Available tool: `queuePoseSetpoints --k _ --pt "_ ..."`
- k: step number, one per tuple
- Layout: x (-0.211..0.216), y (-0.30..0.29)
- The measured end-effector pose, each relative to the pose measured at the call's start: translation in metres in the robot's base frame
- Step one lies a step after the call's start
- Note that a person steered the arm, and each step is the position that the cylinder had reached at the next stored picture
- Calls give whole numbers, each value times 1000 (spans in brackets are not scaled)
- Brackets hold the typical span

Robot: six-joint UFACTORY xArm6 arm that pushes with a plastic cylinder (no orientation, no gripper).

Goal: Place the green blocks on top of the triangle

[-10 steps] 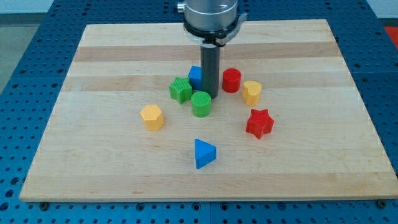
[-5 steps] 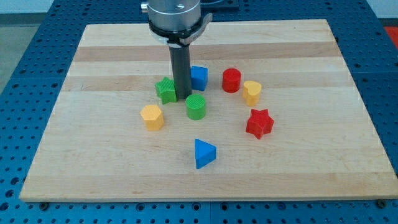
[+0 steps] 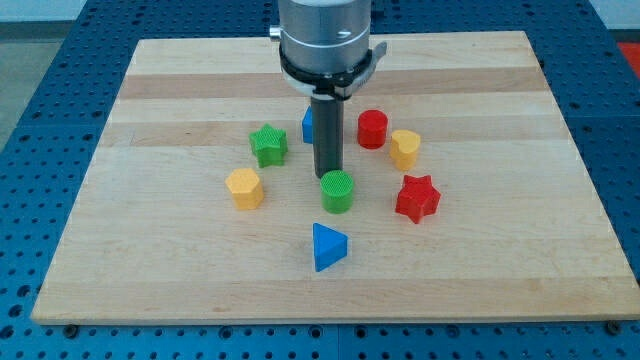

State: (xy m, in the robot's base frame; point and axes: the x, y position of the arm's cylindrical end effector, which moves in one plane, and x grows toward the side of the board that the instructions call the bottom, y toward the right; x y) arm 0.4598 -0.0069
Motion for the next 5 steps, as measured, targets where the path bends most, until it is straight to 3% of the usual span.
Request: queuePoseSetpoints --k 2,3,5 --pt "29 0" --pt "18 0" --pt "-57 0"
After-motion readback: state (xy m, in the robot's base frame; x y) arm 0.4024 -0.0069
